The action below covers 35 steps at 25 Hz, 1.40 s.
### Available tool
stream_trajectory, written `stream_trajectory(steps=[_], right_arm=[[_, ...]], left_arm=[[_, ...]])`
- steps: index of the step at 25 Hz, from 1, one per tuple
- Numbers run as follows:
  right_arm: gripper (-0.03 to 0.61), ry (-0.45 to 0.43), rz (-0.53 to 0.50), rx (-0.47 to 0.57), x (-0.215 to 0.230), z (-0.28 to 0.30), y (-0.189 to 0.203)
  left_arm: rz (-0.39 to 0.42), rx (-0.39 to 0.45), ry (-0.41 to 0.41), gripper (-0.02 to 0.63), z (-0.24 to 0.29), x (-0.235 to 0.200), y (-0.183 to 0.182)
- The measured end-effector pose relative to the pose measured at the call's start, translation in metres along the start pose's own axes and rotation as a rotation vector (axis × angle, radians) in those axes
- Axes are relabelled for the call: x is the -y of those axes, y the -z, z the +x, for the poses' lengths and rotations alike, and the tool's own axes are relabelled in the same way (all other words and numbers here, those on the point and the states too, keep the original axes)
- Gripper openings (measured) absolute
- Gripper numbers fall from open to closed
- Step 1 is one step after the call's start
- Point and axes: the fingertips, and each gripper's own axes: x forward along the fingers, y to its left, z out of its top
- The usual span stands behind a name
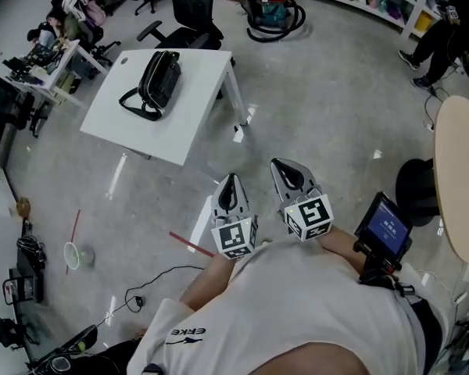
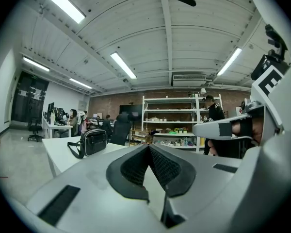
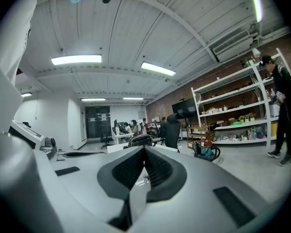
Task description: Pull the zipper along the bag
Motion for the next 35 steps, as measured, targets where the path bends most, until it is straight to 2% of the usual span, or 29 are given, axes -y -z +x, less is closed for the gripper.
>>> stream_trajectory(steps=[7,11,18,25,35], right_arm=[[0.003,-0.034,0.035,0.003,0.091,0.053,-0.023],[0.003,-0.062,0.048,-0.001,0.115,0.066,-0.031],[0.003,-0.127,0.064,-0.021,0.187,0.104,-0.039],[0.003,-0.168,0.095,-0.045,0.21,0.124,-0.038],[0.003,-0.201,0.069,-0.063,0.23,0.174,-0.044]], left_arm=[[0.024,-0.009,-0.039,0.002,0.101,0.025,-0.017],[0.027,-0.005,-0.074,0.002,0.128,0.032,-0.029],[0.027,-0.034,-0.155,0.002,0.194,0.055,-0.033],[0.039,-0.076,-0.191,0.002,0.219,0.06,-0.033],[0.026,-0.054,-0.214,0.002,0.273,0.038,-0.04]])
